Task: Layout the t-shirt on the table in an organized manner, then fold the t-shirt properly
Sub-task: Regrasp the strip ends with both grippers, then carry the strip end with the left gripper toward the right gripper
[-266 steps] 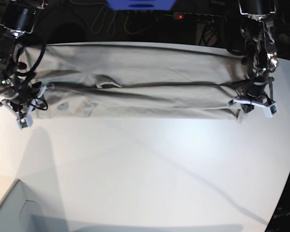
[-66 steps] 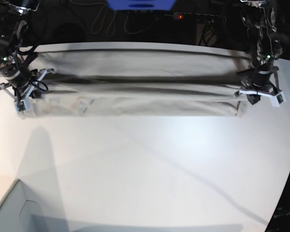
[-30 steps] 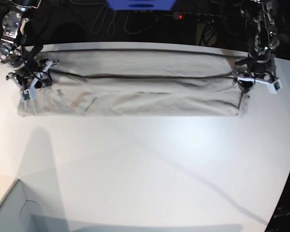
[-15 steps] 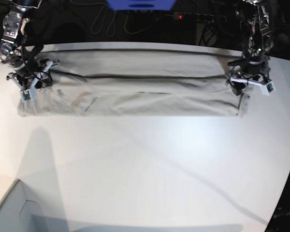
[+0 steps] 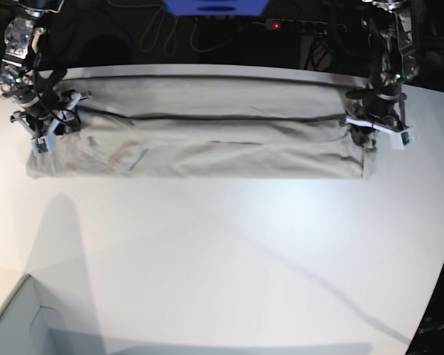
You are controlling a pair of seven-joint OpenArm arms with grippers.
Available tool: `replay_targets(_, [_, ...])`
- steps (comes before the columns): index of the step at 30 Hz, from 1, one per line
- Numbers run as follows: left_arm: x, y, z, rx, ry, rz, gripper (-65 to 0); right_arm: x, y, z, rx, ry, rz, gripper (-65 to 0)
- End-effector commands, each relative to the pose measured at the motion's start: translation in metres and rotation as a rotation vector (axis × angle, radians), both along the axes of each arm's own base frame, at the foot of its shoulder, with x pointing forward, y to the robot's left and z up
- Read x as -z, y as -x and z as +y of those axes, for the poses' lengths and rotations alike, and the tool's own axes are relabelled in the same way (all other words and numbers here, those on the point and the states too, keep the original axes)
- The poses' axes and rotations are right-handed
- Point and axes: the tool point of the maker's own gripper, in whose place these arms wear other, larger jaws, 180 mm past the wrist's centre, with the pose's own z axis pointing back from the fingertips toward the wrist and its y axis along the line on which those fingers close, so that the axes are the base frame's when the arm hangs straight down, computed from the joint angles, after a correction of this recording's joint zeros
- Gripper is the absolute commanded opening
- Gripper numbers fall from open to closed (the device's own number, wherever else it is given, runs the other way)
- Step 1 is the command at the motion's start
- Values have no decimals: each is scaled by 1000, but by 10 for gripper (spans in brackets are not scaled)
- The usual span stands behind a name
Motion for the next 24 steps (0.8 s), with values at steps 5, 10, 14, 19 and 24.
replay_targets(5, [-12,-8,-4,27,0,-29,-650,-8,-9,5,-30,-2,-33,-423])
replay_targets(10, [-39,-13,-14,51,-13,-103,-646,-8,-9,5,-30,-2,-33,-423])
replay_targets(14, [-78,-23,-24,88,-42,-202,-645,-8,-9,5,-30,-2,-33,-423])
replay_targets(19, [-112,-28,-47,129,-64,-283,-645,-8,-9,5,-30,-2,-33,-423])
replay_targets(24, [-115,-27,-145,453,-199,-291,-645,-8,-9,5,-30,-3,-33,-423])
